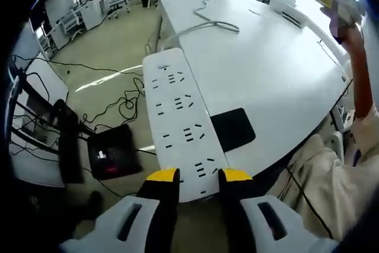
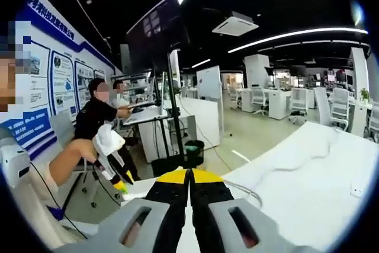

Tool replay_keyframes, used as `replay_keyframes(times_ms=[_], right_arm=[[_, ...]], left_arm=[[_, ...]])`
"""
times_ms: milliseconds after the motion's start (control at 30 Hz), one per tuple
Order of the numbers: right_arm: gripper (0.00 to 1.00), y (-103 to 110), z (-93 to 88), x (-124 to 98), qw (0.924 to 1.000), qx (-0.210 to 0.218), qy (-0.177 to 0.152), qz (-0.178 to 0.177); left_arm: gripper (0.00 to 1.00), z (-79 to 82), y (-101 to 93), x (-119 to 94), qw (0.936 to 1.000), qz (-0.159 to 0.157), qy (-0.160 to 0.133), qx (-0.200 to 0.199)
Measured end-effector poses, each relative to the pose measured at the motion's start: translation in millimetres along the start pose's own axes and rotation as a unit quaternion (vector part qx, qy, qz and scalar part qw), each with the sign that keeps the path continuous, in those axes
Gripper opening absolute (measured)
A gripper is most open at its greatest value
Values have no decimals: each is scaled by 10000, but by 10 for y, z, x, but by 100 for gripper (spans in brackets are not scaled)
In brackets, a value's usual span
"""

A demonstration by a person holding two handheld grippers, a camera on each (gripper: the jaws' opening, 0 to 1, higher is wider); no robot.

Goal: Pick up the power strip scattered on the table, fix it on the side mounting bracket of the table, and press the switch

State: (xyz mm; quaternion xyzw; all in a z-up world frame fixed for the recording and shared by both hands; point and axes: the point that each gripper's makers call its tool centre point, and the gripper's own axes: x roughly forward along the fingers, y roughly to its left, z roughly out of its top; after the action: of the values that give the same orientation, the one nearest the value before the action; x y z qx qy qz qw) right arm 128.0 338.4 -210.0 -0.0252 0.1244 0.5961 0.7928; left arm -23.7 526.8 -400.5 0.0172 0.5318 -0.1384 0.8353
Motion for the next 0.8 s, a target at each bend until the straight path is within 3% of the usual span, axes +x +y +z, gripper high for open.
replay_keyframes(times_ms=[800], right_arm=[[0, 158, -72, 683, 9967, -282, 578, 489]], left_arm=[[32, -24, -51, 11, 10000, 30, 39, 30]])
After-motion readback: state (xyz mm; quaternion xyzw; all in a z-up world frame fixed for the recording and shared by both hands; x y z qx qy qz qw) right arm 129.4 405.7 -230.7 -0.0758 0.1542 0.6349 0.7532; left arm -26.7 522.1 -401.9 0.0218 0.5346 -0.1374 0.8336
